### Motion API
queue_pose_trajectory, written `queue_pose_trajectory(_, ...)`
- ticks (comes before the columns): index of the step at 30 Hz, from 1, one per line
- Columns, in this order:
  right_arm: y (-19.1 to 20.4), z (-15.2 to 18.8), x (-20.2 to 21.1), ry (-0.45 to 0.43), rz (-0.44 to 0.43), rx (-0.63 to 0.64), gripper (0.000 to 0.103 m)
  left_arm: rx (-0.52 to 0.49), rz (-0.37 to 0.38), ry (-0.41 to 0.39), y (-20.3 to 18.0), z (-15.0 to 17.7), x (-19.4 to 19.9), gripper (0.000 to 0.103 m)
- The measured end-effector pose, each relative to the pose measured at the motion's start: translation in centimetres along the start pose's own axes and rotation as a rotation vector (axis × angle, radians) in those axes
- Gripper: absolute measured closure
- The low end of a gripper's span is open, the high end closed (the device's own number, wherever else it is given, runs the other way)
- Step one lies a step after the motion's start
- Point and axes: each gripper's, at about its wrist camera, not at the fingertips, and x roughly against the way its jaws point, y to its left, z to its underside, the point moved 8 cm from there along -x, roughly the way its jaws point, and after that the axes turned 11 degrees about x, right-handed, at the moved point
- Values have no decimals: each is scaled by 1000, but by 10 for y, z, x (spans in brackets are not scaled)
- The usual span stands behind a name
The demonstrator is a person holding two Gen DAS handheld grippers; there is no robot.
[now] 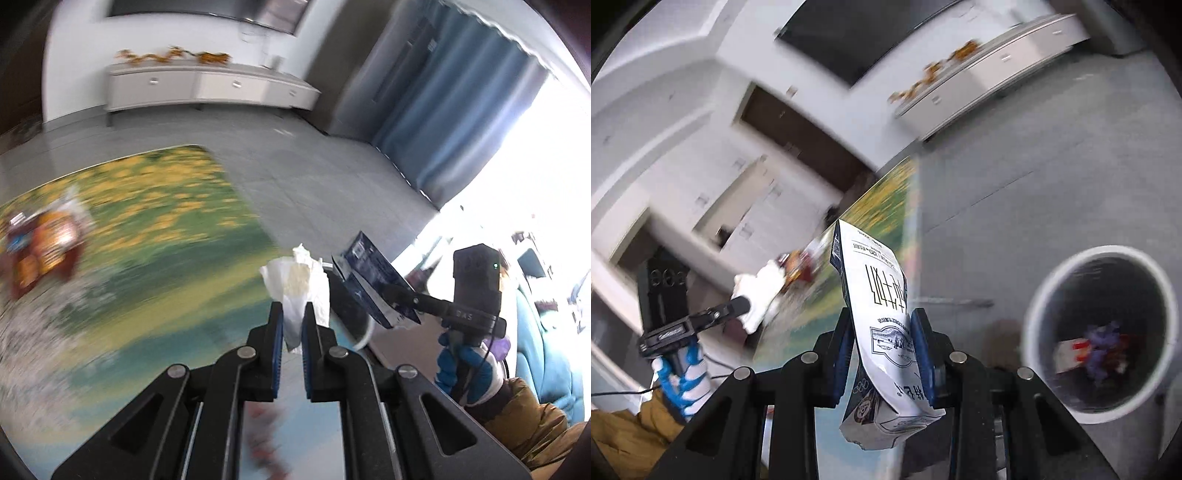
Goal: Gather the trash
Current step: 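Carry tissue and paper box to the bin and open both tools to drop them, then move both open tools back toward the remaining trash on the table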
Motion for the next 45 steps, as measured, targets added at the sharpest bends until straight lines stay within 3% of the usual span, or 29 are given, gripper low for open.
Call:
queue_pose_trajectory(3,-43,-1,24,-32,108,-54,73,-57,-5,50,-38,-6,-37,95)
queue_pose_trajectory(11,-124,-2,33,-51,239,-169,71,-87,-42,161,-101,-13,-141,93)
queue_pose_trajectory(15,-148,2,32,-25,289,-191,53,-46,-34,216,-106,-10,-178,83)
queue_pose_trajectory(18,-153,5,33,-14,313,-186,50,-36,-23,227,-106,-8,-184,75)
queue_pose_trajectory(20,-151,5,36,-17,328,-180,46,-41,-18,220,-105,-8,-179,70)
queue_pose_trajectory(23,-141,2,44,-40,337,-165,40,-41,-16,195,-103,-14,-169,70)
queue_pose_trajectory(30,-78,-40,80,-165,427,-28,0,-66,-25,20,-94,-32,-103,70)
queue_pose_trajectory(36,1,-73,108,-304,443,119,0,-78,-56,-139,-73,-42,-29,70)
queue_pose_trajectory(39,39,-87,108,-348,424,188,0,-70,-84,-175,-49,-42,7,70)
queue_pose_trajectory(42,77,-94,100,-358,387,262,0,-38,-114,-233,-14,-47,45,70)
queue_pose_trajectory(45,110,-99,75,-309,328,317,0,0,-162,-286,32,-46,82,70)
